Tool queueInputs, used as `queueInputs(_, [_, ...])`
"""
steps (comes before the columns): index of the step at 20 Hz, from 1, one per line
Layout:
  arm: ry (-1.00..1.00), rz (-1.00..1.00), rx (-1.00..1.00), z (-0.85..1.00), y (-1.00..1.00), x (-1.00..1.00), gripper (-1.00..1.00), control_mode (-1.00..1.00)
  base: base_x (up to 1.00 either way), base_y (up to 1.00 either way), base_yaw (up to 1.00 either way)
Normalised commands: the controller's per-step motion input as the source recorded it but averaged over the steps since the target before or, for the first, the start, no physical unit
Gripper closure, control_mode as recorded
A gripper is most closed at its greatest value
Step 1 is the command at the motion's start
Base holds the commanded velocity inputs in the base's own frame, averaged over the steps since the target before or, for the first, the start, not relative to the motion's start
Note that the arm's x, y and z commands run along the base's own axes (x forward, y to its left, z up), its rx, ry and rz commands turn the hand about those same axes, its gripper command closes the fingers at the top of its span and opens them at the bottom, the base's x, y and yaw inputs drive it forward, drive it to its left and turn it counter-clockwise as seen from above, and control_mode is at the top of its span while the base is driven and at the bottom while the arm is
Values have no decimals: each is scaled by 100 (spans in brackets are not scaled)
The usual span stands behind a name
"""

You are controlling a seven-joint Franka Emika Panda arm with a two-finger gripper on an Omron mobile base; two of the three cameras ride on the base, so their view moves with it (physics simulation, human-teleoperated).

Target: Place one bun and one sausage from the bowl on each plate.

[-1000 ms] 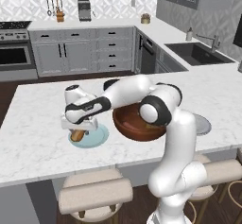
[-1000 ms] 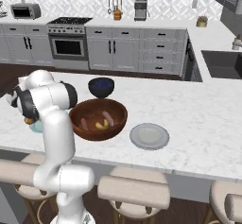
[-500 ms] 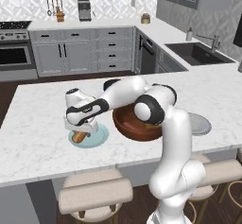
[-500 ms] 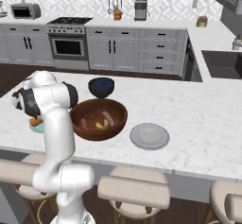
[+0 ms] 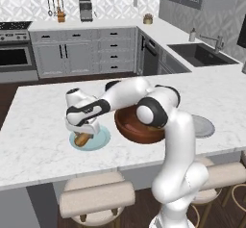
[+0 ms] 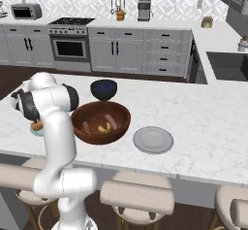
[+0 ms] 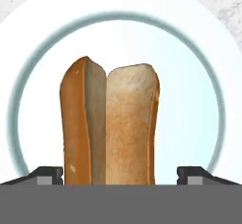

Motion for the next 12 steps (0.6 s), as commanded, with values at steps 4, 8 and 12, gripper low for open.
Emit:
queueInputs(4, [-13,0,1,46,-4,-36,-100,-100,0,0,0])
queueInputs(8, [-25,0,8,97,-65,-93,-100,-100,0,0,0])
queueInputs(12, [-8,-2,3,98,-100,-39,-100,-100,0,0,0])
